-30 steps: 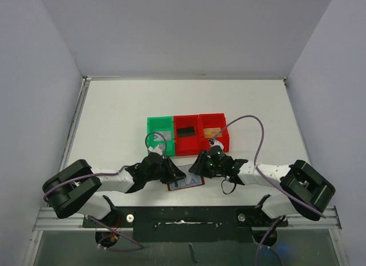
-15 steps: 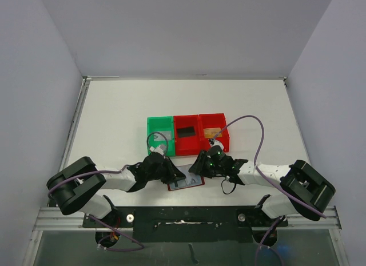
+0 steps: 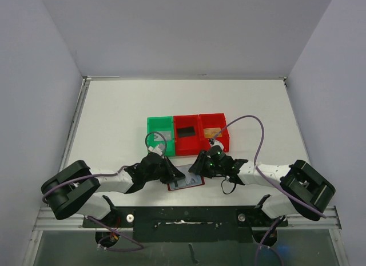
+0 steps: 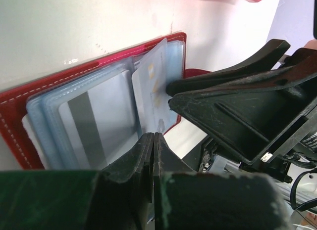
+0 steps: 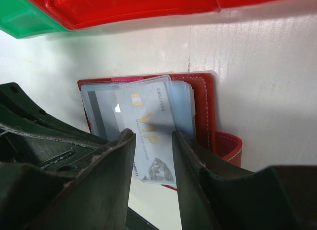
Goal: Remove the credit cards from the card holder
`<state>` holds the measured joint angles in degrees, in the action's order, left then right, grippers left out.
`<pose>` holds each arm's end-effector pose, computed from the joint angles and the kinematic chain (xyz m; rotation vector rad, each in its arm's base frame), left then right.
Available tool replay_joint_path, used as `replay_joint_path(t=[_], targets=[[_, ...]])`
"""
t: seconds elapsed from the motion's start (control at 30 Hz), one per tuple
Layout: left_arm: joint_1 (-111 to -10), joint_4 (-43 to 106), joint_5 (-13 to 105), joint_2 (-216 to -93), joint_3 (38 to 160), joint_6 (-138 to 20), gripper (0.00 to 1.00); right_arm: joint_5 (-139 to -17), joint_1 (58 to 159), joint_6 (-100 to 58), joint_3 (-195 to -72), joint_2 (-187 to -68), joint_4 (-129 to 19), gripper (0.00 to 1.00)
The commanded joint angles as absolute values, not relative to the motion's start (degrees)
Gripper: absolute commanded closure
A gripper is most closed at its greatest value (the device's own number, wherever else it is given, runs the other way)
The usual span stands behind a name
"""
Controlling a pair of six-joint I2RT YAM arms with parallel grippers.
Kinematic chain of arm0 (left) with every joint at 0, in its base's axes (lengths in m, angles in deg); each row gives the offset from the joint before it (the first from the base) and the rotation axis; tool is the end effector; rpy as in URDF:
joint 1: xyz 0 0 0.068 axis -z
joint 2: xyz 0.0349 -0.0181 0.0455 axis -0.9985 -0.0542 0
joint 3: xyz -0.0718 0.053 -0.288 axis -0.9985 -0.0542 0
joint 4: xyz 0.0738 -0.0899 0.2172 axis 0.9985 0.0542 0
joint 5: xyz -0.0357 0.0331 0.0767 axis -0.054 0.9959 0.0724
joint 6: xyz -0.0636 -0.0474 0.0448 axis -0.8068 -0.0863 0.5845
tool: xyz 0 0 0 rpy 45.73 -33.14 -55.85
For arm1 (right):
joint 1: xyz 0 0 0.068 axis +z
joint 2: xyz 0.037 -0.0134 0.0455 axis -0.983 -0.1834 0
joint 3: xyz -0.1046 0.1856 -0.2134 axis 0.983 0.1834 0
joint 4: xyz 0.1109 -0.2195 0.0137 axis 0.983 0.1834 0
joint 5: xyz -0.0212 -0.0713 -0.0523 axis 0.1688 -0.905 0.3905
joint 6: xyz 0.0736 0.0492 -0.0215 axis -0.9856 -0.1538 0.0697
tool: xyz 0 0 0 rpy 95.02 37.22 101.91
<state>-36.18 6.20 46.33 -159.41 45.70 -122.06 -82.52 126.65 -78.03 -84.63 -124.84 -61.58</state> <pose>0.1569 -0.2092 0.1431 -0.4314 2.4796 -1.2648 0.1719 0.1923 0.1478 0.3448 2.5746 0.9127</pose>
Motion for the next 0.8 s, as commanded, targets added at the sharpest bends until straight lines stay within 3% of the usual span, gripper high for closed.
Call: replay_joint_path(t=[0.0, 0.07, 0.23, 0.37, 0.53, 0.77], targets=[[-36.4, 3.2, 46.7, -157.5, 44.5, -122.4, 1.0, -85.0, 126.5, -76.9, -83.5, -126.0, -53.2, 0.61], [-36.4, 3.0, 46.8, -157.4, 44.4, -122.5, 1.0, -85.0, 126.5, -76.9, -83.5, -126.0, -53.2, 0.61], [-36.4, 2.9, 46.8, -159.2, 45.1, -122.5, 0.81, -84.9, 126.5, -76.9, -83.7, -126.3, -53.5, 0.61], [-36.4, 1.8, 45.9, -162.6, 46.8, -121.9, 0.76, -84.7, 126.5, -77.1, -83.6, -126.4, -53.7, 0.61], [-36.3, -0.1, 45.6, -165.1, 47.0, -122.1, 0.76, -84.5, 126.5, -77.1, -83.5, -126.4, -54.0, 0.61], [-36.3, 0.3, 45.8, -164.4, 47.2, -121.9, 0.96, -84.5, 126.6, -77.3, -83.3, -126.4, -54.1, 0.61]])
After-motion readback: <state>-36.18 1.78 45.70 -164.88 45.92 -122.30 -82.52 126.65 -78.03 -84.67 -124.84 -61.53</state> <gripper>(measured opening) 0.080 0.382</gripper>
